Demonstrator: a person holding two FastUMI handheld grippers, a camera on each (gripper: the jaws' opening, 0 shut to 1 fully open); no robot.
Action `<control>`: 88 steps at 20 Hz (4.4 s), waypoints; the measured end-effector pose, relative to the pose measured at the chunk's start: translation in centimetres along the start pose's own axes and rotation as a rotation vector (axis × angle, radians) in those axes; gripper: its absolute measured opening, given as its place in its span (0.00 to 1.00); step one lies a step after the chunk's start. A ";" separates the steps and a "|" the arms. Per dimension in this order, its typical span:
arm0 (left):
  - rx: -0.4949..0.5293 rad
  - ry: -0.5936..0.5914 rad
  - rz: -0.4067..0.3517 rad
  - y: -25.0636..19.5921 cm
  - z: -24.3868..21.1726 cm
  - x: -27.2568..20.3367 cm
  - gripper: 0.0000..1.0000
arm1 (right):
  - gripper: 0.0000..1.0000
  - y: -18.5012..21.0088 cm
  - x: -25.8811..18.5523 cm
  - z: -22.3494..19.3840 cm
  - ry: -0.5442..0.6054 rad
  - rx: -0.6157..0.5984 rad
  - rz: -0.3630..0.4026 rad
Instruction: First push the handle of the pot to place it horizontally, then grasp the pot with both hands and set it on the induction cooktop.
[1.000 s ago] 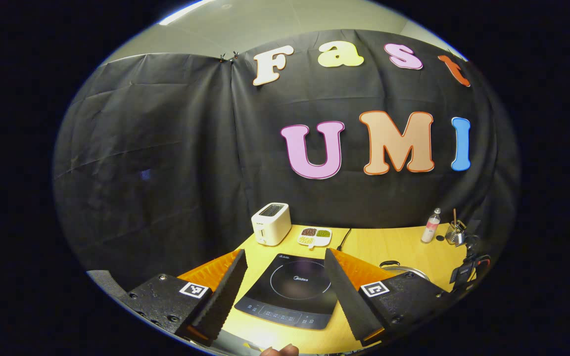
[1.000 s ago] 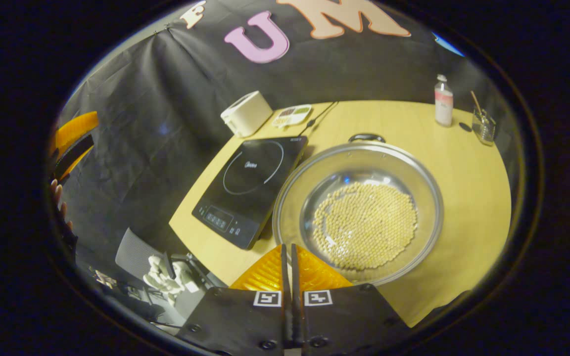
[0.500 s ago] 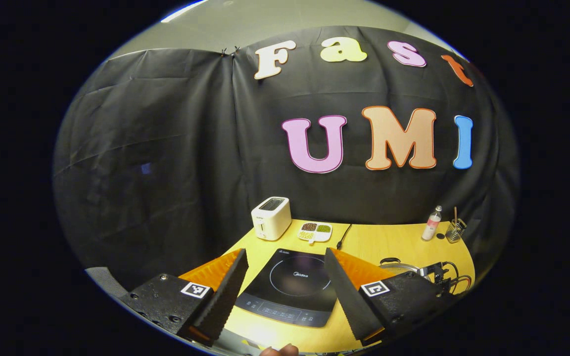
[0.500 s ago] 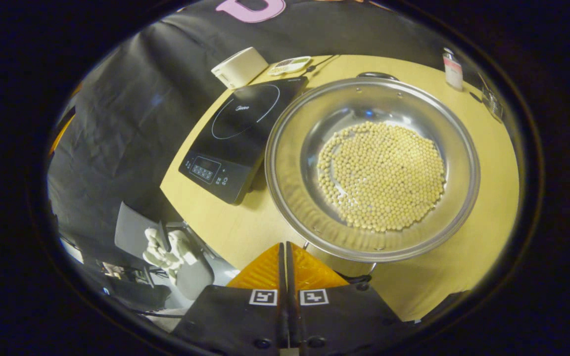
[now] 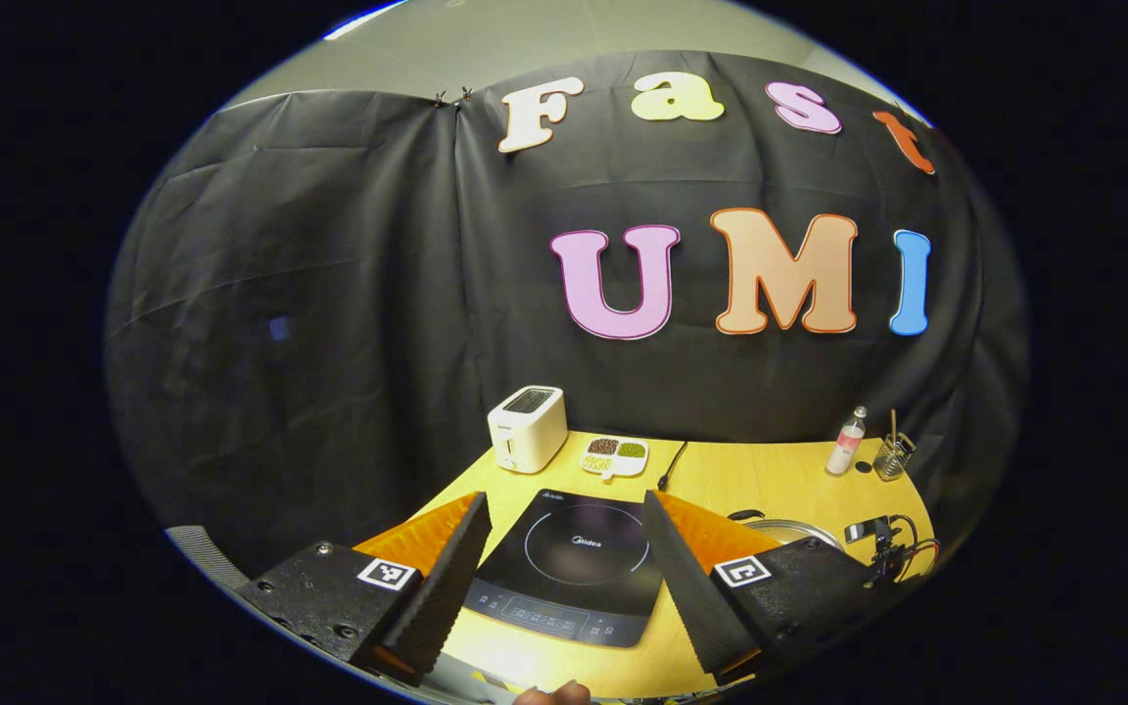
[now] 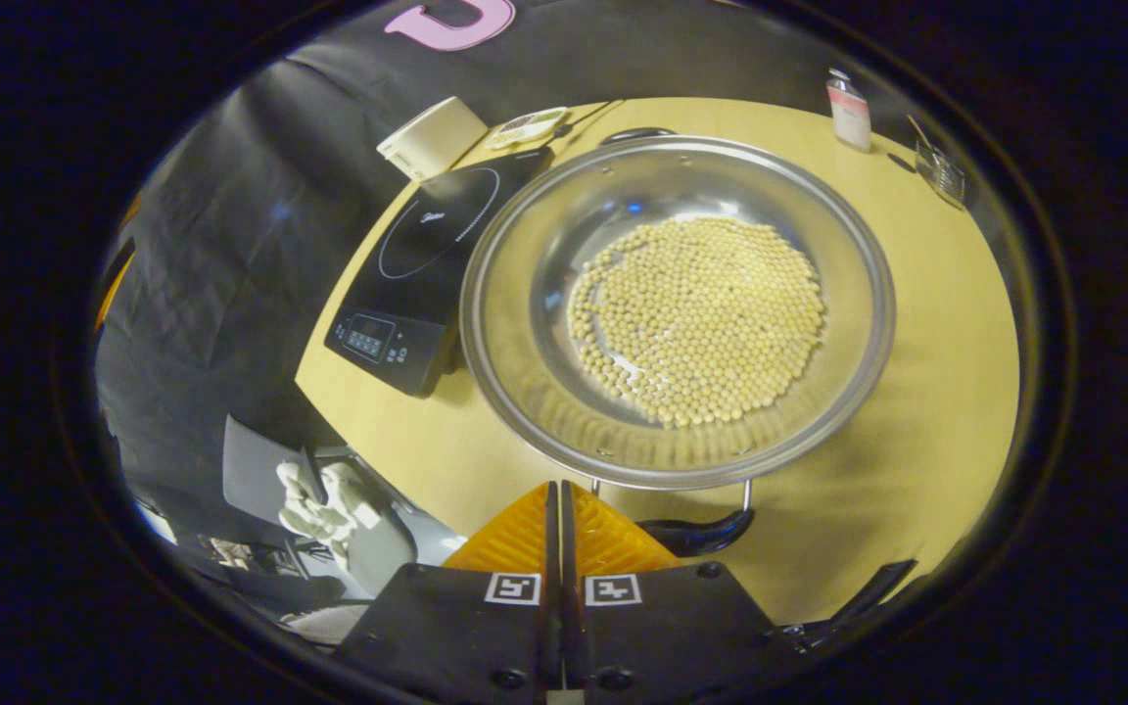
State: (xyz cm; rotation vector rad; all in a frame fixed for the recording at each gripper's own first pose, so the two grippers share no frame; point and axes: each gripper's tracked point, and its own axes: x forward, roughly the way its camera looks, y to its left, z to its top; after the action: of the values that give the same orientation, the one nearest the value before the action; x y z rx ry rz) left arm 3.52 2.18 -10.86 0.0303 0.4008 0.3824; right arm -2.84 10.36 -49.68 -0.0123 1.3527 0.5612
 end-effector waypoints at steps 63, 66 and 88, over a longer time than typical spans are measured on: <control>-0.106 0.782 -0.718 -15.8 -25.8 14.4 0.86 | 0.61 -19.2 -2.0 9.1 -0.180 0.422 -0.445; -0.068 0.798 -0.701 -16.7 -25.9 14.1 0.91 | 0.70 -19.7 -1.1 9.3 -0.169 0.410 -0.405; 0.067 1.023 -0.539 -17.8 -31.0 14.6 0.60 | 0.42 -21.1 1.4 10.1 -0.136 0.414 -0.256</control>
State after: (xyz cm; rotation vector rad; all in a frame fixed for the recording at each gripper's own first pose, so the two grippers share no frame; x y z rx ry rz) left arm 10.36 -10.41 -46.75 -0.2152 1.3960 -0.1878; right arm 14.74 -4.13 -55.08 0.1845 1.2881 0.0601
